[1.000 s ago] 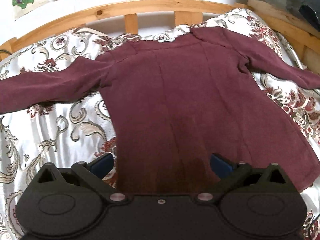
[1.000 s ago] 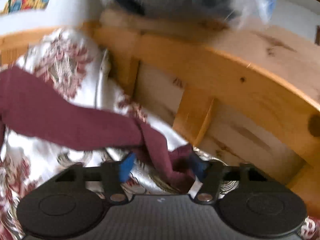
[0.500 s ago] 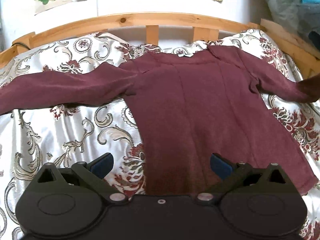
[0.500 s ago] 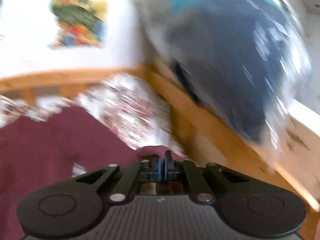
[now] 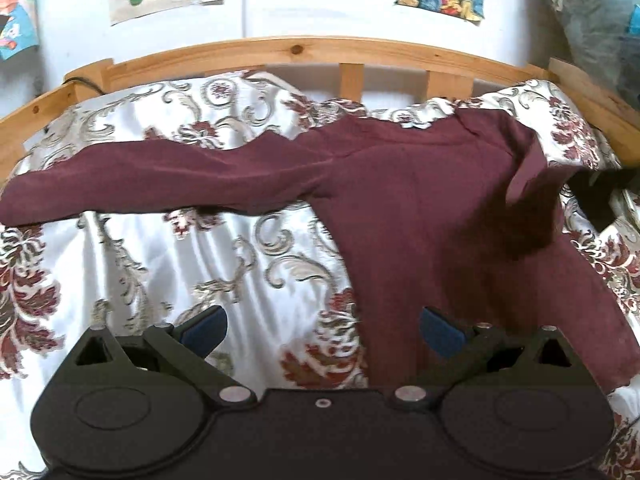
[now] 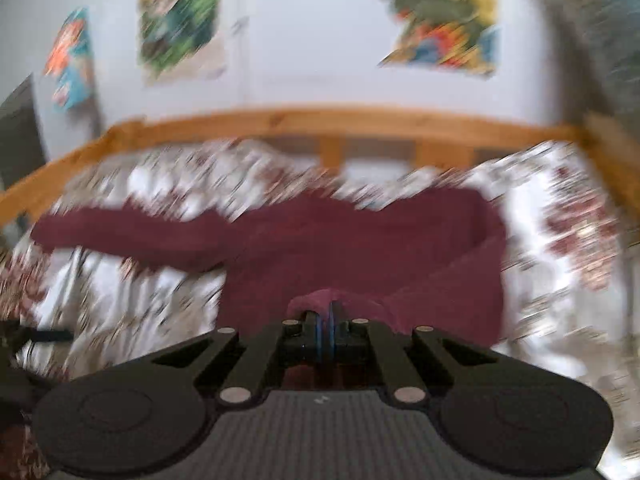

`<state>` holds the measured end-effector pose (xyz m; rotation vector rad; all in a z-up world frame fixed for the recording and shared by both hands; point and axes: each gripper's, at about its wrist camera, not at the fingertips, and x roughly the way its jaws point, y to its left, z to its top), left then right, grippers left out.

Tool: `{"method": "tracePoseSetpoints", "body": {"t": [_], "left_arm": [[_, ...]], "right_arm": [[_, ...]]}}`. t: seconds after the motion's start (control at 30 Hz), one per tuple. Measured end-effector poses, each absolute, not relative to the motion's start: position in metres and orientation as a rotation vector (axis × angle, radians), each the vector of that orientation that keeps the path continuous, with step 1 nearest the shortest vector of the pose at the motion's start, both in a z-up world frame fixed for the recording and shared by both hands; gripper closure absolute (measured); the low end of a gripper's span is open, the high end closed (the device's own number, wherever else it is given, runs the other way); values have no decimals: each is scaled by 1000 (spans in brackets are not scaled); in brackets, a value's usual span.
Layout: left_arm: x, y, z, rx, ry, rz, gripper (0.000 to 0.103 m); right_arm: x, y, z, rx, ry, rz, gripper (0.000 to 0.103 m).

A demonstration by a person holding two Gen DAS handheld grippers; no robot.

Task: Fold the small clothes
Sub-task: 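Carry the held sleeve across the shirt body with the right tool, release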

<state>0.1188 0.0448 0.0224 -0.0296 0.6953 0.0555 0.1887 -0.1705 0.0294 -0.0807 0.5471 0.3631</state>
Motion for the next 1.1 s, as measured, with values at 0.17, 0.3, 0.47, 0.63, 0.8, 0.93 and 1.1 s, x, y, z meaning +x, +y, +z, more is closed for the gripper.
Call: {"method": "tracePoseSetpoints", "body": {"t": [0.17, 0.3, 0.47, 0.63, 0.8, 0.93, 1.1], "left_arm": [[116, 61, 21, -45, 702, 87, 1], [116, 68, 19, -62, 704, 93, 1], [123, 62, 21, -65, 684, 69, 1], [138, 48, 25, -68, 668, 32, 1], [159, 29, 20, -104, 700, -11, 1], [171, 17, 13, -145, 726, -26, 1], [171, 8, 13, -128, 725, -47, 1]], "right_arm": [[199, -134, -15, -110, 627, 415, 97], [199, -129, -39, -116, 681, 454, 93], [187, -147, -53, -80, 731, 576, 16], [164, -167, -55, -85, 745, 701, 15], [170, -209, -49, 24, 701, 584, 16], [200, -217, -62, 96, 724, 525, 38], [217, -216, -84, 220, 851, 510, 92]]}}
